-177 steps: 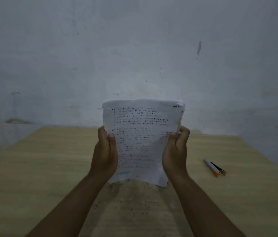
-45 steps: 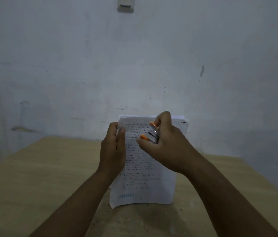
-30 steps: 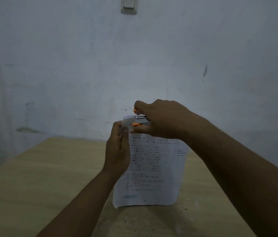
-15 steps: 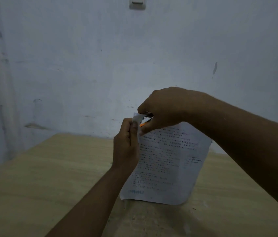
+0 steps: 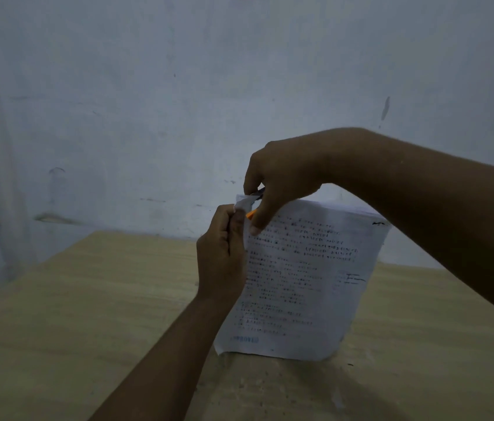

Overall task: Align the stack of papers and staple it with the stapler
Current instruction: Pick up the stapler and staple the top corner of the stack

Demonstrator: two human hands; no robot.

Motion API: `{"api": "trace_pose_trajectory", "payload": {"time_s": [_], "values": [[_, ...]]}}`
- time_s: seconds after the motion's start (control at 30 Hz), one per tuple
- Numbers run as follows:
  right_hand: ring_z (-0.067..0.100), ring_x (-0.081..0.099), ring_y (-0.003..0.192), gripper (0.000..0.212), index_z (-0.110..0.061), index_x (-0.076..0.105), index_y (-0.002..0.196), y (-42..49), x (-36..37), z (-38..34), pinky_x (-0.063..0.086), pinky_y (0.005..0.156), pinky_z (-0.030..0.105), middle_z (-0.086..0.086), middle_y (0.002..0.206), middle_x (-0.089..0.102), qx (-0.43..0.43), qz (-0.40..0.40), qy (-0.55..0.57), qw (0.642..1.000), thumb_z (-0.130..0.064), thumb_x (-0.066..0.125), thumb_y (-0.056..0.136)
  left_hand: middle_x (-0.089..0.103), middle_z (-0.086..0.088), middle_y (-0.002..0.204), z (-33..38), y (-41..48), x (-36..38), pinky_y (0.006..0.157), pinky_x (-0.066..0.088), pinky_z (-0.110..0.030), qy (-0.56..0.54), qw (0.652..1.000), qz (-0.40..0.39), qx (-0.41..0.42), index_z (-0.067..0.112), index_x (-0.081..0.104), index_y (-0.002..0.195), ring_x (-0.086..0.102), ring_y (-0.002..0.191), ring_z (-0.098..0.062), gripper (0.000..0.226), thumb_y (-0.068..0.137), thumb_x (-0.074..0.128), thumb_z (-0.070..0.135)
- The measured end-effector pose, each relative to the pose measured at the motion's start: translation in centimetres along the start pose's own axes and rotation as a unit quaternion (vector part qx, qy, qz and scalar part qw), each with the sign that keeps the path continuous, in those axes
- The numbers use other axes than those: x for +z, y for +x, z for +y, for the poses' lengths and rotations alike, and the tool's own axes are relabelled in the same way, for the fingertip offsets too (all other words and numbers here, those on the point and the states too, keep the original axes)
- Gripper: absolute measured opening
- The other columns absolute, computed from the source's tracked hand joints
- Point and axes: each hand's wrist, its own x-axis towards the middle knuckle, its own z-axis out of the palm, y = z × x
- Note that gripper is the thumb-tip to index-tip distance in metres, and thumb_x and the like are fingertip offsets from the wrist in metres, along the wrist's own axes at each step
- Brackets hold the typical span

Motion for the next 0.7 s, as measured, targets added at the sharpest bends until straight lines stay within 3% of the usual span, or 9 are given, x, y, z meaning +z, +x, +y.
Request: {"api": "trace_pose_trajectory", "payload": {"time_s": [0.2,0.37,0.43,0.53,0.7], "values": [[0.019,0.062,0.1,0.052,-0.027,0.073,0.106,0.4,-0.5,-0.2,0.048,0.079,0.035,-0.004,0.111,0.069,0.009,-0.028,-0.005,1.0,-0.063,0.074,0.068,0.051,0.017,0.066,-0.1,-0.1,0.1,0.047,0.037,-0.009,0.002,1.0,0.007,0.0,0.019,0.054,0.092,0.053,0.059,-0.003,0.013,0.1,0.044,0.023],[0.02,0.06,0.106,0.059,-0.028,0.07,0.113,0.1,-0.7,-0.2,0.051,0.089,0.039,-0.004,0.118,0.066,0.024,-0.009,0.008,1.0,-0.067,0.071,0.067,0.053,0.008,0.065,0.2,-0.2,-0.1,0.045,0.034,-0.019,-0.003,1.0,0.011,0.012,0.02,0.055,0.095,0.049,0.059,-0.018,0.012,0.101,0.045,0.018],[0.017,0.062,0.1,0.053,-0.031,0.072,0.107,0.0,-0.5,-0.3,0.052,0.078,0.033,-0.006,0.114,0.067,0.016,-0.017,0.019,1.0,-0.066,0.072,0.068,0.055,0.0,0.064,0.5,-0.2,0.0,0.045,0.033,-0.023,-0.007,1.0,0.011,0.018,0.017,0.057,0.095,0.048,0.061,-0.025,0.013,0.101,0.046,0.016],[0.01,0.061,0.083,0.046,-0.031,0.073,0.102,0.0,-0.1,-0.4,0.041,0.058,0.025,-0.007,0.105,0.069,0.012,-0.015,0.033,0.999,-0.063,0.073,0.069,0.058,-0.006,0.067,0.4,-0.2,0.2,0.047,0.036,-0.024,-0.006,1.0,0.011,0.02,0.011,0.059,0.094,0.05,0.067,-0.026,0.015,0.101,0.046,0.014],[0.013,0.063,0.09,0.045,-0.032,0.074,0.1,-0.3,0.4,-0.3,0.048,0.071,0.03,-0.009,0.101,0.07,0.014,0.0,0.047,0.999,-0.065,0.071,0.069,0.052,0.005,0.065,0.1,-0.3,0.5,0.047,0.032,-0.016,0.014,1.0,0.007,0.011,0.01,0.058,0.09,0.048,0.06,-0.013,0.016,0.1,0.046,0.014]]}}
